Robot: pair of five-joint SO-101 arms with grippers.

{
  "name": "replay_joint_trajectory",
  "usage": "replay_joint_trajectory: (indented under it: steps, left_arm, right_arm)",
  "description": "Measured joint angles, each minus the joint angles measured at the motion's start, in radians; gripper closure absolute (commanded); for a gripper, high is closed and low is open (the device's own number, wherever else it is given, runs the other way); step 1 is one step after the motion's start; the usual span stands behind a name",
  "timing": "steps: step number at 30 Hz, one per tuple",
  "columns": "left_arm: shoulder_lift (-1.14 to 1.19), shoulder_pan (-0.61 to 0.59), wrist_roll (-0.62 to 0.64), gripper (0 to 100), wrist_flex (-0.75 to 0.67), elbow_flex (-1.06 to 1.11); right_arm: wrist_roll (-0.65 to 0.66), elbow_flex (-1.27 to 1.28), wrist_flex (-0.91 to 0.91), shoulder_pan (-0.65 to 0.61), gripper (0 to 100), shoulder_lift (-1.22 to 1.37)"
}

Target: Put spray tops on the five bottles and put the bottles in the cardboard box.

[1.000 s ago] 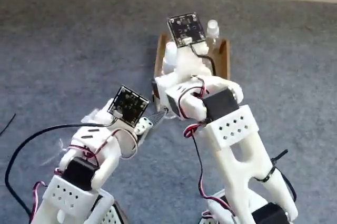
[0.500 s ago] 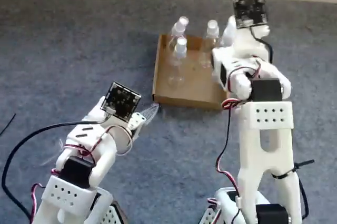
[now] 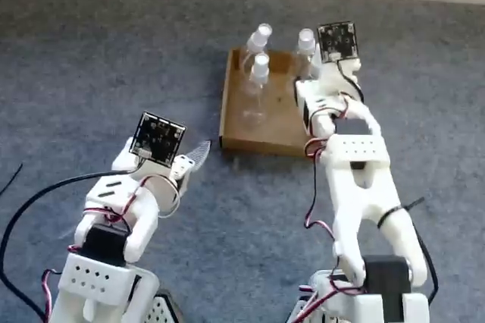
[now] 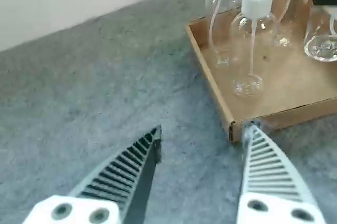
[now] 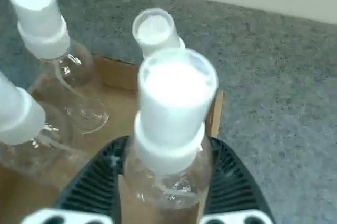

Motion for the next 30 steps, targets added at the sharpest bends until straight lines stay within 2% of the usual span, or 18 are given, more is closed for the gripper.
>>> replay_joint_trajectory:
  steps: [11,30]
  left_arm:
    - [0.0,-0.006,0.0,77,0.0,0.0]
    - [0.0,-0.006,0.0,77,0.0,0.0]
  right_arm:
    - [-0.052,-0.002,-0.051,-0.032,99.5,0.098]
    - [-0.058,-0.029,-0.052,-0.04,99.1,0.15]
